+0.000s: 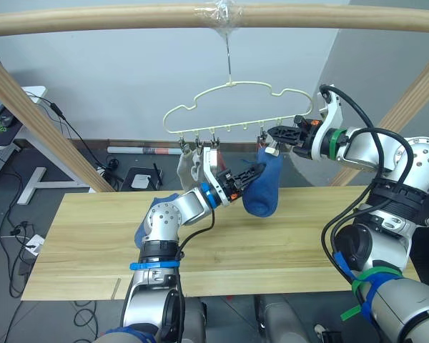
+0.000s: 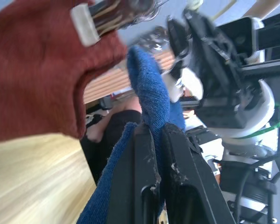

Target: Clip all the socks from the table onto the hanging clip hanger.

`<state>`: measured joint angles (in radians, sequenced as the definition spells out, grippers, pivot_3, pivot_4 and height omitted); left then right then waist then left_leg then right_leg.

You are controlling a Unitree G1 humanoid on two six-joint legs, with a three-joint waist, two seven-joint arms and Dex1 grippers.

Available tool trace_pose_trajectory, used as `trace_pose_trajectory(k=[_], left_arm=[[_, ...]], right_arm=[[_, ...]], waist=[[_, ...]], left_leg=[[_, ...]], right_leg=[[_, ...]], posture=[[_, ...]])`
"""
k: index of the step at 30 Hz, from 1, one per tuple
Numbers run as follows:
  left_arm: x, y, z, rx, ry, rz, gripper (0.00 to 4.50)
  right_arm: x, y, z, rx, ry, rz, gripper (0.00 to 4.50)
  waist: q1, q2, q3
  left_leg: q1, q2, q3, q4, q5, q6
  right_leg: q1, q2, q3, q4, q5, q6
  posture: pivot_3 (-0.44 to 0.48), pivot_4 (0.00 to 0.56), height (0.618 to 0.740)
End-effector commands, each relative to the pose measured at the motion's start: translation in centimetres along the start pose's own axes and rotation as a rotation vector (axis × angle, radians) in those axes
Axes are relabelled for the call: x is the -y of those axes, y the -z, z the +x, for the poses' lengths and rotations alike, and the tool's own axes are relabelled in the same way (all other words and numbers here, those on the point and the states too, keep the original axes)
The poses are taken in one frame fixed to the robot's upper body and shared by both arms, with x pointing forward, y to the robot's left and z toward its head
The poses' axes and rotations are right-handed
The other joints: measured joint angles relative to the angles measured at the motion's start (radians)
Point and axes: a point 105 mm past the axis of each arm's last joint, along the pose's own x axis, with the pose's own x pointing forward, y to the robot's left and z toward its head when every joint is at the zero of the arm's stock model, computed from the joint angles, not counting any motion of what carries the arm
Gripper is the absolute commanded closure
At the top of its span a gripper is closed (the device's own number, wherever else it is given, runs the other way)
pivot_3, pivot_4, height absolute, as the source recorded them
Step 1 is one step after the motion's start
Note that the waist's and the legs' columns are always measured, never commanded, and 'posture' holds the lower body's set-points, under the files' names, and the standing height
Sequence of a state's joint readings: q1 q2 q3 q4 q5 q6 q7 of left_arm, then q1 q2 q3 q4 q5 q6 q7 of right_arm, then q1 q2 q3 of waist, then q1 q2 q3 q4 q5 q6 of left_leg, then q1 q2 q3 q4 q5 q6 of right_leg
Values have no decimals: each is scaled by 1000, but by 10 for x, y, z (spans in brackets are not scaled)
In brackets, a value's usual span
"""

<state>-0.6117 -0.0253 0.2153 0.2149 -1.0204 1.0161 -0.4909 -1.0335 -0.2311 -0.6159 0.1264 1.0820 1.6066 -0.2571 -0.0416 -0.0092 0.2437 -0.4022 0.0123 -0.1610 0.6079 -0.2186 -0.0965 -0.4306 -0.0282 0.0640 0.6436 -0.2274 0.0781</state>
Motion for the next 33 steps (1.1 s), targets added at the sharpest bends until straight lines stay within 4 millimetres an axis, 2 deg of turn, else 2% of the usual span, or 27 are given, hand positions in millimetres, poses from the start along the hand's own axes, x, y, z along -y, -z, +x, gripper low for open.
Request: trace_pose_trajectory(k=[1, 8, 13, 27, 33], left_arm=[[16, 0, 0, -10, 69, 24, 4454], [23, 11, -7, -37, 94, 11, 4454], [26, 6, -7, -18, 101, 12, 4454], [13, 7, -6, -16, 63, -6, 4454], [10, 0, -3, 8, 53, 1, 4454]], right_arm=[[-5, -5, -5, 15, -17, -22, 4479], [-2, -15, -9, 33, 5, -16, 4479], [-2, -13, -8, 23, 1, -16, 4479], [-8, -15, -6, 36, -29, 8, 4479], [-11, -13, -7, 30, -47, 2, 4479]], waist=[[0, 0, 0], [-2, 0, 0], [-1, 0, 0], [-2, 0, 0], [-2, 0, 0]], left_leg=[[0, 0, 0, 0, 0, 0], [0, 0, 0, 0, 0, 0], [0, 0, 0, 0, 0, 0], [0, 0, 0, 0, 0, 0], [0, 0, 0, 0, 0, 0]], right_leg=[[0, 0, 0, 0, 0, 0], [0, 0, 0, 0, 0, 0], [0, 0, 0, 0, 0, 0], [0, 0, 0, 0, 0, 0], [0, 0, 0, 0, 0, 0]], posture=[[15, 225, 740], [15, 225, 740], [12, 223, 740], [17, 222, 740], [17, 222, 740]])
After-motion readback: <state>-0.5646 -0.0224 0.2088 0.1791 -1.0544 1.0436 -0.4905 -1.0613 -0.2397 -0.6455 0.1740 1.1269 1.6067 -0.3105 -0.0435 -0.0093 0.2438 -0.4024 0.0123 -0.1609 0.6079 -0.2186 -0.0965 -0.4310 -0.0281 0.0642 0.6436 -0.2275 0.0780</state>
